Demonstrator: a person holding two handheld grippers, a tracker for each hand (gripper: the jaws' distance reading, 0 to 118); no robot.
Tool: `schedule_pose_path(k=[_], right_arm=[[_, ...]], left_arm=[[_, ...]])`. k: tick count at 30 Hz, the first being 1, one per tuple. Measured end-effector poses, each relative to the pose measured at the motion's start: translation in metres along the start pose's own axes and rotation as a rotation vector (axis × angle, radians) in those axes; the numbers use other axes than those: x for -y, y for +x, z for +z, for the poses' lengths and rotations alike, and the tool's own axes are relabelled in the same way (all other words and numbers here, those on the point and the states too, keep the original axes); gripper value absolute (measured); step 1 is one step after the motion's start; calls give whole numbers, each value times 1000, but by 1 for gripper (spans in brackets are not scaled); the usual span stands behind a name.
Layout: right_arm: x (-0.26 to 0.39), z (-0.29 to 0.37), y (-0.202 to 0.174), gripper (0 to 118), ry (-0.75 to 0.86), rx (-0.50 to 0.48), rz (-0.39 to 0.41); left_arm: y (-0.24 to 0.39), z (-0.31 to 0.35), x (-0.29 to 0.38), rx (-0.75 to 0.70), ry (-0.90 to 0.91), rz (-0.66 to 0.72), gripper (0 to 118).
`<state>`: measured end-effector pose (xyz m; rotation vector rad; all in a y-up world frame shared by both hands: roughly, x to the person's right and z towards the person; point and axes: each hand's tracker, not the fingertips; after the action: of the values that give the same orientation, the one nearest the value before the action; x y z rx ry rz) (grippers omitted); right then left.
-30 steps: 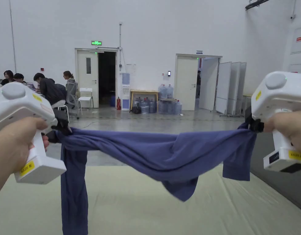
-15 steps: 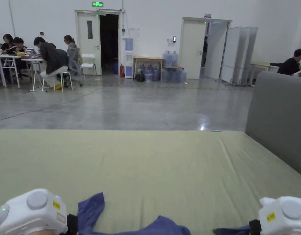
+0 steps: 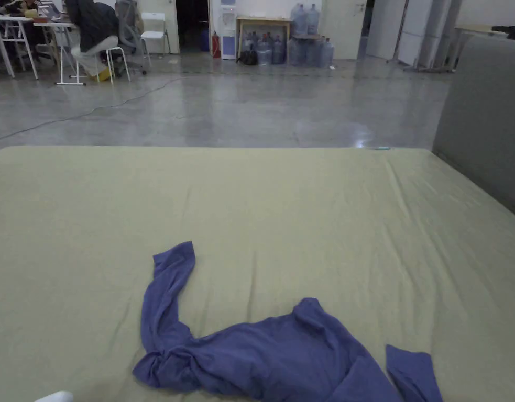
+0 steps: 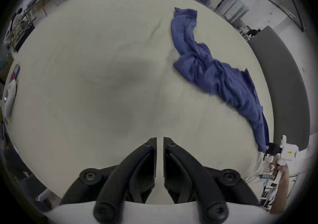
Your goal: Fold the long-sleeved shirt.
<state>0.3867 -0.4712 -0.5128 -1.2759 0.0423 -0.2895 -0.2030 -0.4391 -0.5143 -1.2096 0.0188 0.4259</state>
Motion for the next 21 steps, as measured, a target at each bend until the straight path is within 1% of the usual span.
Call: schedule_pose_path(k=[1, 2, 3, 4, 5, 6, 7, 8, 9, 10, 11, 12, 13, 15, 16, 17, 18, 19, 20, 21], right_arm=[[3, -6, -2, 2, 4, -2, -18], [5, -10, -5, 2, 16, -7, -19], [5, -13, -7, 4, 31, 10, -10], [6, -12, -6, 6, 38, 16, -9], [4, -9, -4, 12, 43, 6, -33], [2, -5, -3, 25, 45, 7, -55], [2, 10, -5, 53, 73, 22, -86], [6, 25, -4, 91, 110, 69, -68], [11, 41, -6, 100, 162, 104, -55], [19, 62, -9, 100, 245, 108, -29], [29, 82, -12, 100, 309, 102, -10], [39, 95, -13, 100, 336, 96, -1], [49, 106, -16, 100, 353, 88, 10], [66, 115, -20, 100, 336, 67, 19], [75, 112, -22, 94, 319, 53, 41], [83, 108, -26, 57, 287, 52, 78], [89, 104, -31, 0, 279, 75, 112], [95, 97, -38, 0, 279, 129, 168], [102, 85, -45, 0, 262, 210, 243], [108, 81, -50, 0, 262, 194, 253]], left_arm=[[4, 0, 9, 16, 3, 3, 2], [5, -6, 17, 35, 4, 1, 2], [9, -6, 24, 45, 5, -2, 2], [14, -6, 30, 53, 10, -4, 2], [18, -4, 36, 65, 17, -3, 2], [15, -9, 39, 76, 22, -1, 2], [18, -5, 42, 94, 35, -6, 2], [21, 5, 46, 106, 74, -22, 15], [23, 16, 53, 82, 133, -46, 53], [30, 25, 66, 67, 184, -86, 101], [31, 31, 75, 73, 200, -126, 115], [29, 42, 88, 133, 282, -135, 114], [28, 42, 95, 85, 244, -150, 115], [30, 28, 117, 77, 177, -170, 115], [30, 19, 127, 69, 122, -181, 113], [30, 9, 137, 60, 74, -191, 98], [23, 1, 133, 56, 42, -198, 62], [21, -8, 135, 49, 26, -199, 16], [21, -17, 137, 41, -4, -185, 0], [20, -26, 135, 34, -23, -171, 0]])
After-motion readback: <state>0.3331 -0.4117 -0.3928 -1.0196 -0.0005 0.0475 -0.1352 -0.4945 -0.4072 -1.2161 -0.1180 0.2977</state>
